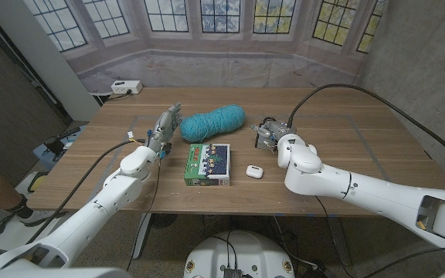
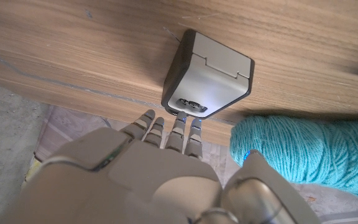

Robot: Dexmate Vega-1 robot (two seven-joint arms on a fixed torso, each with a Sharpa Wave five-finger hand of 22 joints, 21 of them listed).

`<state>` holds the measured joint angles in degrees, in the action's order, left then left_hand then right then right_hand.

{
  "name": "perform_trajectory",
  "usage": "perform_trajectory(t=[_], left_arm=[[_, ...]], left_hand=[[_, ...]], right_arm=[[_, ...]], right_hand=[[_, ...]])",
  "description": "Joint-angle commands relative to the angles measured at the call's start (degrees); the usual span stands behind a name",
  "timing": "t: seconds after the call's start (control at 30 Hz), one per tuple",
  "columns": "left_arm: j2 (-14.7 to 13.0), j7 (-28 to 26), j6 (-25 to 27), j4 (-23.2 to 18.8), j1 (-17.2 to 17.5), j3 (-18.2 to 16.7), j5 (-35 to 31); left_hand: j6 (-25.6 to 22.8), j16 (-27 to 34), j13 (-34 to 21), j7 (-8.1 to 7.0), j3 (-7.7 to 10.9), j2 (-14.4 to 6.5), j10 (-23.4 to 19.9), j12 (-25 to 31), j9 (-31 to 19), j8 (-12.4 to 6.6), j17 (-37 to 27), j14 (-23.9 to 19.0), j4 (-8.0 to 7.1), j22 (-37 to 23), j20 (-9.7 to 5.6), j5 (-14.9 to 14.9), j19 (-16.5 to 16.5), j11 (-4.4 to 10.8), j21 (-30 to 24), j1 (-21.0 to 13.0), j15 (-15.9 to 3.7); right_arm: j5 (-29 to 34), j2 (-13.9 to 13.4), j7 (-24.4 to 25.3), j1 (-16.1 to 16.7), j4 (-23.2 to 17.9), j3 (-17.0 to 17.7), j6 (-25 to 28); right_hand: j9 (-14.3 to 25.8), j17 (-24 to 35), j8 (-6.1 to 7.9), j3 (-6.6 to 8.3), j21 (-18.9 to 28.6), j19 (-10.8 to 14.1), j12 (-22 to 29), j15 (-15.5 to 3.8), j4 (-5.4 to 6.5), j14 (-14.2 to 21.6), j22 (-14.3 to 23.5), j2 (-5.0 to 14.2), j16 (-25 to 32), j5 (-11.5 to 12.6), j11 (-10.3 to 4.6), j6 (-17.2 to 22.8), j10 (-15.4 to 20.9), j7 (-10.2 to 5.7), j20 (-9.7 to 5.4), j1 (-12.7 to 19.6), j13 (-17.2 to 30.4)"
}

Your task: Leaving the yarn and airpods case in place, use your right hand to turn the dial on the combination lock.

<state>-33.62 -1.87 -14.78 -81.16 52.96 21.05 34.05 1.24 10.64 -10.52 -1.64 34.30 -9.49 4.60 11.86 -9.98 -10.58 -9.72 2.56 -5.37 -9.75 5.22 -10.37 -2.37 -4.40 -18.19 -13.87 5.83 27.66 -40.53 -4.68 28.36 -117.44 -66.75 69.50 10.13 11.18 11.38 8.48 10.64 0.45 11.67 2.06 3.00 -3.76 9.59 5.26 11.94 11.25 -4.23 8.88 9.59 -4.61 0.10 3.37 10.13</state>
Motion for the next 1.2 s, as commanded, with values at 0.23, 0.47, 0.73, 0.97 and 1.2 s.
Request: perform_trajectory(t=[0.23,0.47,0.73,0.97,1.2], left_arm=[[-0.13,-0.21,0.4,-0.39,-0.07,0.01,-0.22],[-0.2,-0.27,0.28,-0.33,0.07,-0.13,-0.16],[-0.35,-0.27,0.17,-0.36,0.3,-0.34,-0.02],[-0.71,-0.42,0.09,-0.83,0.93,-0.65,0.11],[-0.87,-0.43,-0.11,-1.07,1.28,-0.82,0.18]], left_hand=[[-0.14,-0.24,-0.22,-0.1,0.49,0.11,-0.03,-0.15,-0.33,0.06,-0.21,-0.2,-0.03,-0.09,0.23,0.14,-0.25,-0.08,0.2,-0.17,0.15],[-0.12,-0.26,-0.23,-0.23,0.58,0.12,-0.02,-0.16,-0.33,0.06,-0.2,-0.18,0.01,-0.09,0.24,0.15,-0.33,-0.12,0.35,-0.16,0.15],[-0.07,-0.25,-0.23,-0.26,0.69,0.12,-0.1,-0.14,-0.33,0.07,-0.2,-0.22,0.04,-0.1,0.27,0.16,-0.4,-0.13,0.54,-0.14,0.15],[0.01,-0.27,-0.23,-0.18,0.75,0.12,-0.11,-0.15,-0.33,0.09,-0.2,-0.2,0.06,-0.1,0.25,0.16,-0.48,-0.2,0.66,-0.13,0.16],[0.0,-0.27,-0.23,-0.14,0.83,0.12,-0.1,-0.16,-0.33,0.07,-0.2,-0.2,0.08,-0.11,0.26,0.16,-0.52,-0.13,0.81,-0.11,0.18]], right_arm=[[-4.13,-0.09,3.95,-1.03,0.99,-1.3,0.87],[-5.33,0.16,5.2,-1.47,1.68,-1.85,0.85],[-6.34,0.6,6.02,-2.27,2.48,-2.9,0.97],[-7.06,0.69,6.97,-2.47,2.43,-3.39,1.23],[-7.39,1.05,7.96,-2.84,2.31,-4.16,1.57]], right_hand=[[0.14,-0.05,-0.16,0.4,0.27,-0.39,0.04,-0.14,-0.26,0.56,0.15,0.17,0.19,0.35,-0.18,0.34,0.51,0.15,-0.29,0.34,0.16],[0.14,-0.13,-0.15,0.53,0.33,-0.23,-0.05,-0.28,-0.43,0.79,0.15,0.14,0.19,0.37,-0.05,0.45,0.65,0.22,-0.6,0.58,0.17],[0.14,-0.2,-0.12,0.7,0.35,-0.15,-0.08,-0.29,-0.62,1.08,0.14,0.14,0.21,0.39,-0.01,0.67,0.96,0.46,-0.76,0.84,0.18],[0.15,-0.25,-0.05,0.88,0.39,-0.03,-0.11,-0.37,-0.76,1.38,0.13,0.22,0.24,0.41,0.06,0.97,1.24,0.67,-0.91,1.07,0.19],[0.15,-0.29,-0.04,1.04,0.41,0.07,-0.15,-0.43,-0.89,1.66,0.13,0.28,0.27,0.42,0.03,1.13,1.47,0.72,-0.98,1.27,0.2]])
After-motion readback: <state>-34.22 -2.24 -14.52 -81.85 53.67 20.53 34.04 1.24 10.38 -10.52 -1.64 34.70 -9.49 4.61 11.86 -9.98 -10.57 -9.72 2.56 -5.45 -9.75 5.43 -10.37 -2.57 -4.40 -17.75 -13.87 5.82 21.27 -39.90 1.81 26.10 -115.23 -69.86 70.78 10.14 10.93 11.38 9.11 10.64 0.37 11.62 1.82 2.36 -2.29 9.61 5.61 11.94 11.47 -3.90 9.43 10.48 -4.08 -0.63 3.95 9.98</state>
